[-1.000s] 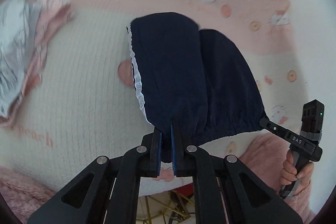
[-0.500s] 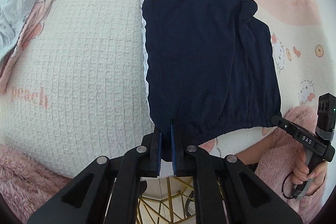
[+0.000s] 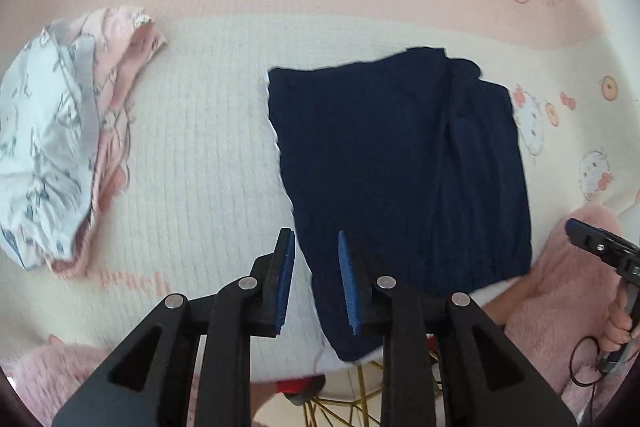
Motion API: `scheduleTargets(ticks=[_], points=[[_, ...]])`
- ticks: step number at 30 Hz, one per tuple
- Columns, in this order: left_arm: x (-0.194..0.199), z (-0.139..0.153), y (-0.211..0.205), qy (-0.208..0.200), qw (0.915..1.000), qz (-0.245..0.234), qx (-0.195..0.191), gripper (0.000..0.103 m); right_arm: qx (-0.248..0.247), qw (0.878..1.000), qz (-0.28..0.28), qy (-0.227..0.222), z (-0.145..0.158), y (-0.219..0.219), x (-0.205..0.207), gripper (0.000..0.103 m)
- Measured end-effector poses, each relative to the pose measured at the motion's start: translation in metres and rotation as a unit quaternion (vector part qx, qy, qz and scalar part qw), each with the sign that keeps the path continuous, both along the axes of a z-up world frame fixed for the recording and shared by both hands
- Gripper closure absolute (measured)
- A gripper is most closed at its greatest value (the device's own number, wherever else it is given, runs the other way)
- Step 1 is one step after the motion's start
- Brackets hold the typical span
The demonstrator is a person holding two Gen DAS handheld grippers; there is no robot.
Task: Fold clothes
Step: 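Lower the shorts onto the sofa and open both grippers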
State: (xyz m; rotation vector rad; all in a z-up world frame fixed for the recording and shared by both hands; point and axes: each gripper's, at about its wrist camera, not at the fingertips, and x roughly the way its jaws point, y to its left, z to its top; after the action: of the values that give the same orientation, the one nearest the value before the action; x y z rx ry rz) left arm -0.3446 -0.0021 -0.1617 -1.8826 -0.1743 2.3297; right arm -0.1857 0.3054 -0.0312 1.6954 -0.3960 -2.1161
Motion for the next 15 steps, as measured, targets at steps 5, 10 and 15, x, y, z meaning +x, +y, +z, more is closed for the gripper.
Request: scheduleTargets(ticks=[5, 10, 15], points=[[-0.065, -0.028, -0.014, 0.018, 0.9989, 0.041, 0.009, 0.074, -0.007, 1.000, 0.002, 0.013, -0.004, -0.023, -0.062, 0.064], [-0.093, -0.055, -0.012, 0.020, 0.9990, 0.041, 0.005, 0.073, -0.031, 0.999, -0.013, -0.008, -0.038, -0.044, -0.094, 0.064], [-0.094, -0.064, 0.002, 0.040, 0.9988, 0.017, -0.023, 0.076, 0.036, 0.999, -0.002, 0.015, -0.060, -0.074, -0.110, 0.065]])
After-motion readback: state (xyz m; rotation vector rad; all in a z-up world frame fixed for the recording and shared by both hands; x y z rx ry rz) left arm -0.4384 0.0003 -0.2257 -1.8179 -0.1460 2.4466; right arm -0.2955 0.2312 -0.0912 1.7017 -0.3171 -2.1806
